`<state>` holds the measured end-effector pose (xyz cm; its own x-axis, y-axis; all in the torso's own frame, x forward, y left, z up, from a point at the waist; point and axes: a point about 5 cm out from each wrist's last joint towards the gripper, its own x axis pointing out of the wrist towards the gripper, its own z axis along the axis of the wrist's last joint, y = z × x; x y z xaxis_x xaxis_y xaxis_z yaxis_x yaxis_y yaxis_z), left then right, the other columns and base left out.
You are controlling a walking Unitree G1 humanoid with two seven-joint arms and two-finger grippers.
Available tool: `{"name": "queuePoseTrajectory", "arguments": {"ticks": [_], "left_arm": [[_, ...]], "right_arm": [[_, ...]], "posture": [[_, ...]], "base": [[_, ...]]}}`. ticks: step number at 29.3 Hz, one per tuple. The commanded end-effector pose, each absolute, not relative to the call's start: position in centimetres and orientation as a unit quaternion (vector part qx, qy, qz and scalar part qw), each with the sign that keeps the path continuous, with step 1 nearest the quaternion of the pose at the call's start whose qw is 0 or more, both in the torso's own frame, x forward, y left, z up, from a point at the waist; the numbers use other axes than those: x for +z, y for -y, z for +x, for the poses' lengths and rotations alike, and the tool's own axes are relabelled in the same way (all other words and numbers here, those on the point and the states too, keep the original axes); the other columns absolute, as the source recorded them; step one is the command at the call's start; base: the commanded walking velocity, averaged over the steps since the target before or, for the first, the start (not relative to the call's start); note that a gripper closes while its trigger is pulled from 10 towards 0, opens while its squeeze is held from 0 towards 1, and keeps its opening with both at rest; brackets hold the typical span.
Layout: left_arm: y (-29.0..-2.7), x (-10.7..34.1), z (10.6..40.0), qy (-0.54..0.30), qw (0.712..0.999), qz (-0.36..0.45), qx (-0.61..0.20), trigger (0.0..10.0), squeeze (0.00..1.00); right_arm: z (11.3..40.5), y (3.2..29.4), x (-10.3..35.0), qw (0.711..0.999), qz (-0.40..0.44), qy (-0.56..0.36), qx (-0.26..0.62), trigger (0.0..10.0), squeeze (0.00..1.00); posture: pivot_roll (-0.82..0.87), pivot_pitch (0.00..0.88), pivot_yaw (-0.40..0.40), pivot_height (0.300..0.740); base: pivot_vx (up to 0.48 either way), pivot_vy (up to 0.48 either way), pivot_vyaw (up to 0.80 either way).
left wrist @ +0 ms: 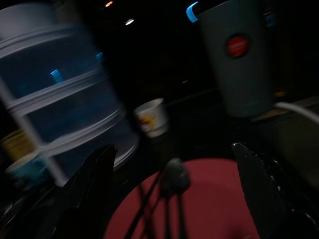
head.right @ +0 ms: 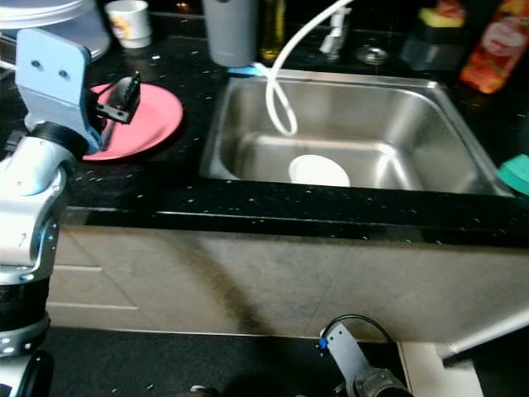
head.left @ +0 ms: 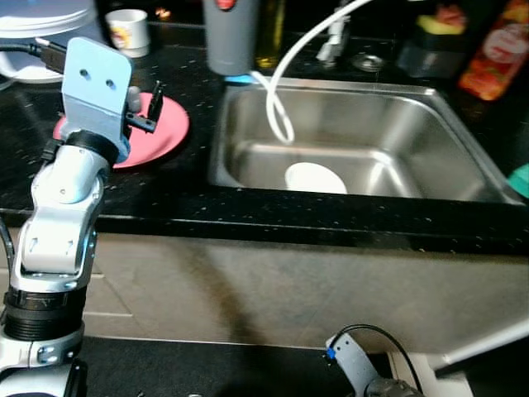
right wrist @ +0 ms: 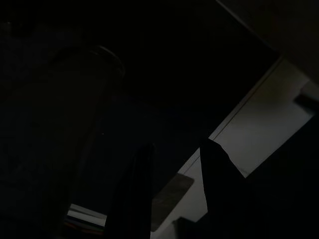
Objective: Kitchen organization
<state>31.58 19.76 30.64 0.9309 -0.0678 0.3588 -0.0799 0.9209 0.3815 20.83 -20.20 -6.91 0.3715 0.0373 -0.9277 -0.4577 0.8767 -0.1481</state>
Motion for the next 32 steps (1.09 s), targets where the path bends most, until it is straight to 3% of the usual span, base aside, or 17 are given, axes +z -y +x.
{"name": "queuePoseTrajectory", "arguments": {"ticks": [1,17,32], "left_arm": [[-20.2,29.8,31.7,0.165,0.969,0.186,0.014,10.0,0.00],[-19.6,27.5,32.1,0.115,0.983,0.141,0.001,10.0,0.00],[-18.6,27.1,32.2,0.110,0.987,0.115,-0.039,10.0,0.00]], "right_arm": [[20.3,20.8,-7.1,0.796,-0.196,-0.553,0.150,10.0,0.00],[19.6,20.8,-7.4,0.775,-0.198,-0.574,0.172,10.0,0.00],[19.7,21.0,-7.3,0.778,-0.207,-0.572,0.157,10.0,0.00]], "posture": [[0.14,0.139,-0.066,0.740],[0.14,0.129,-0.069,0.740],[0.14,0.131,-0.067,0.740]], "base": [[0.000,0.000,0.72],[0.000,0.000,0.72],[0.000,0.000,0.72]]}}
